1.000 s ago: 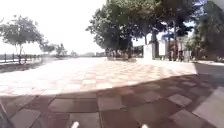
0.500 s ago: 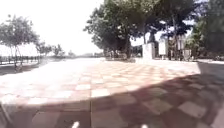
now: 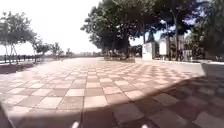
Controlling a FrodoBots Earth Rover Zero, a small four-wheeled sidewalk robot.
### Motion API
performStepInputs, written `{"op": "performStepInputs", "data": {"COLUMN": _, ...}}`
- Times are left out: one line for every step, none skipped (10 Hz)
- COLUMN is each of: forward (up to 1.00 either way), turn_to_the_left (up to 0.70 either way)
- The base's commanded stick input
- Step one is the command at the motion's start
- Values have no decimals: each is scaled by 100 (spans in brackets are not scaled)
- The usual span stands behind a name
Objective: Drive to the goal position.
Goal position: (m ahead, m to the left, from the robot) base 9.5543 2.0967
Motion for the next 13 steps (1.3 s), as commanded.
{"op": "performStepInputs", "data": {"forward": 70, "turn_to_the_left": 0}}
{"op": "performStepInputs", "data": {"forward": 70, "turn_to_the_left": 0}}
{"op": "performStepInputs", "data": {"forward": 70, "turn_to_the_left": 0}}
{"op": "performStepInputs", "data": {"forward": 70, "turn_to_the_left": 0}}
{"op": "performStepInputs", "data": {"forward": 70, "turn_to_the_left": 35}}
{"op": "performStepInputs", "data": {"forward": 70, "turn_to_the_left": 35}}
{"op": "performStepInputs", "data": {"forward": 70, "turn_to_the_left": 35}}
{"op": "performStepInputs", "data": {"forward": 70, "turn_to_the_left": 35}}
{"op": "performStepInputs", "data": {"forward": 70, "turn_to_the_left": 35}}
{"op": "performStepInputs", "data": {"forward": 70, "turn_to_the_left": 22}}
{"op": "performStepInputs", "data": {"forward": 70, "turn_to_the_left": 0}}
{"op": "performStepInputs", "data": {"forward": 70, "turn_to_the_left": 0}}
{"op": "performStepInputs", "data": {"forward": 70, "turn_to_the_left": 0}}
